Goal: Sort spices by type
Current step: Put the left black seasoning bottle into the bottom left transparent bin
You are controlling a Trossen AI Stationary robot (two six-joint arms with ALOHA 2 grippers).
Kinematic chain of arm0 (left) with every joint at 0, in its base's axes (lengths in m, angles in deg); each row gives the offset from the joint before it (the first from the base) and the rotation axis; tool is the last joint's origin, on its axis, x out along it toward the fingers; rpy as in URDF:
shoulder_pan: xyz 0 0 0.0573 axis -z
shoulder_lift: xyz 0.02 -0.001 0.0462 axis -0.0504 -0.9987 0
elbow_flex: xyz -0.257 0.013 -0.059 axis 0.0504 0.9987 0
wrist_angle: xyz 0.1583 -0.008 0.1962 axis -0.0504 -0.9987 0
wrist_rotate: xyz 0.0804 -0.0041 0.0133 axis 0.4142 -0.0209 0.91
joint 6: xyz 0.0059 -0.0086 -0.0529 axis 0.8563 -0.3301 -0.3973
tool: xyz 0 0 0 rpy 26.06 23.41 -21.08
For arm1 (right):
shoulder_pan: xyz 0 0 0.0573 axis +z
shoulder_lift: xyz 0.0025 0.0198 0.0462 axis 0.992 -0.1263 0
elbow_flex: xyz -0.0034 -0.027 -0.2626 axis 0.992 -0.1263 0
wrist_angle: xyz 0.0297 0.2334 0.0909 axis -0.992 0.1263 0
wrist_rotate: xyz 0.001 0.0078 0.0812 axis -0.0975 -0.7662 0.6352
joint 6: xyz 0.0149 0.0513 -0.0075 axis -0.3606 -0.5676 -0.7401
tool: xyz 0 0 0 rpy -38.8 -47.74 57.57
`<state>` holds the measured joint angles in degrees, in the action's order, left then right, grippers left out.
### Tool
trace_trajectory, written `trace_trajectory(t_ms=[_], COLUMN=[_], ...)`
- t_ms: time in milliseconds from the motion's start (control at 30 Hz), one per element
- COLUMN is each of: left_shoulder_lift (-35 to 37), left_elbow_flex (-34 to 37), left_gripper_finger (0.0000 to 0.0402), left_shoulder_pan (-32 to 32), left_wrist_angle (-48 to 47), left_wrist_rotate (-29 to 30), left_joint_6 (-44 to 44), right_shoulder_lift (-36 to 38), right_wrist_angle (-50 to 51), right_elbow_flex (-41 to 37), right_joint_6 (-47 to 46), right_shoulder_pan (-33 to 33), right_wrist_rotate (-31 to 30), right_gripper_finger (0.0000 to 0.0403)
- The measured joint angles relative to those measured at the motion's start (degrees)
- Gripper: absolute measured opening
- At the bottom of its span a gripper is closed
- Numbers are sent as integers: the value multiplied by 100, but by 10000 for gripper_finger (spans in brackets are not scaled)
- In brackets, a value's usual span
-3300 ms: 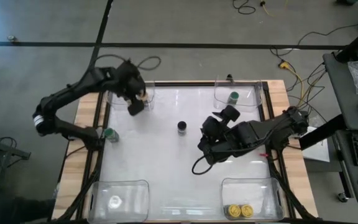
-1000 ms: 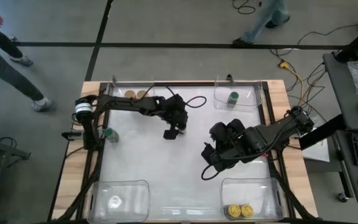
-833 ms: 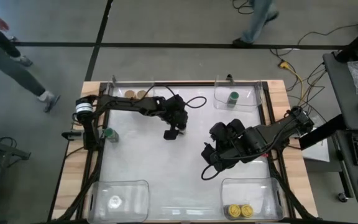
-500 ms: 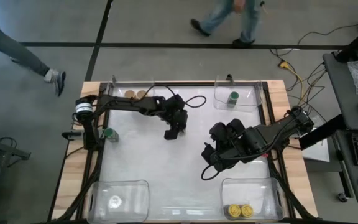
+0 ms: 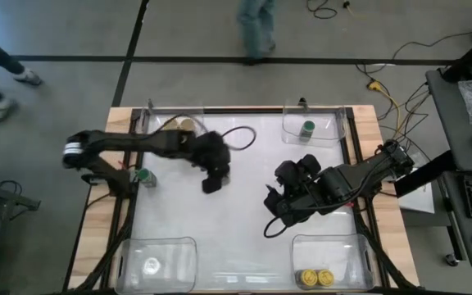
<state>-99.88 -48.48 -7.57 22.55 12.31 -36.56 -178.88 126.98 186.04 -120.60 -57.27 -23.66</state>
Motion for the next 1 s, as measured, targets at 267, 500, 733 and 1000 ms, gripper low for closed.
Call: trace_trajectory(t_ms=[267, 500, 733, 1000], left_shoulder_lift=[1237, 1610, 1319, 702], left_elbow_flex=[383, 433, 442, 423], left_gripper_finger=[184, 184, 184, 184], left_shoulder_pan=[1790, 3865, 5790, 6830], left_wrist_angle=[-595, -1081, -1573, -1443], left_wrist_rotate=[1003, 2555, 3392, 3533], left_joint_6=[-2081, -4060, -6030, -7011], right_shoulder_lift=[-48, -424, -845, -1128], right_wrist_angle=[-1265, -2328, -2788, -2982], right_elbow_flex=[-30, -31, -31, -31], right_joint_6=[1399, 2000, 1796, 1313], right_shoulder_pan=[-83, 59, 319, 656], right_wrist_rotate=[-515, -428, -426, -430], right_gripper_finger=[354, 354, 354, 354])
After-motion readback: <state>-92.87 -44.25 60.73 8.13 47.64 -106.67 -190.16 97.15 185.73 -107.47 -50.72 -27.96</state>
